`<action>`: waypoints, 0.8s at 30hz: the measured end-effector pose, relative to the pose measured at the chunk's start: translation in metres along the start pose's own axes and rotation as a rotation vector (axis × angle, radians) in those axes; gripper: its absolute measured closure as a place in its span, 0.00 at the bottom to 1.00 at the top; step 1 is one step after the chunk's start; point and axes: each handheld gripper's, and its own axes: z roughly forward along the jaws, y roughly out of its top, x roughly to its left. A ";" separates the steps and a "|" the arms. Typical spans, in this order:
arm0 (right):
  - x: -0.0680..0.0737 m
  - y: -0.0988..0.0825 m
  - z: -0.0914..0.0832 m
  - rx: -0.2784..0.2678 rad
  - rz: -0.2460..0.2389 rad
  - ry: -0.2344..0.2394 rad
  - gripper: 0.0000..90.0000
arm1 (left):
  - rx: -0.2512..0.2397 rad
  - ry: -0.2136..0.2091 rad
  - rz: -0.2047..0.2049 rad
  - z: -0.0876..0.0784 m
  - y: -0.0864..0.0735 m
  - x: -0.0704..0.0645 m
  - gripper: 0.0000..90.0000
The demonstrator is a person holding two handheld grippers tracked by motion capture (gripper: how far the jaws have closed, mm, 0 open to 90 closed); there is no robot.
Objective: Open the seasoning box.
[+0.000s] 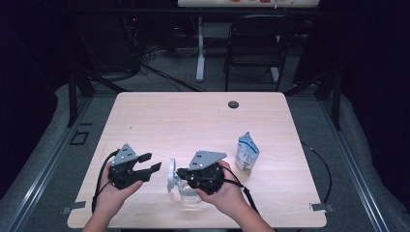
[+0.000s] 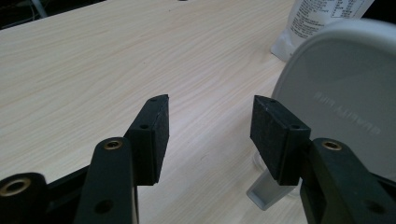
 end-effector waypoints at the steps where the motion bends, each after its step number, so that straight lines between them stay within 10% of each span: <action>1: 0.000 0.000 0.001 -0.002 -0.001 0.001 0.96 | -0.002 0.001 0.000 0.000 0.000 0.000 0.53; 24: 0.001 -0.002 -0.003 -0.014 0.003 -0.016 0.76 | 0.001 0.002 -0.008 0.000 -0.001 0.002 0.53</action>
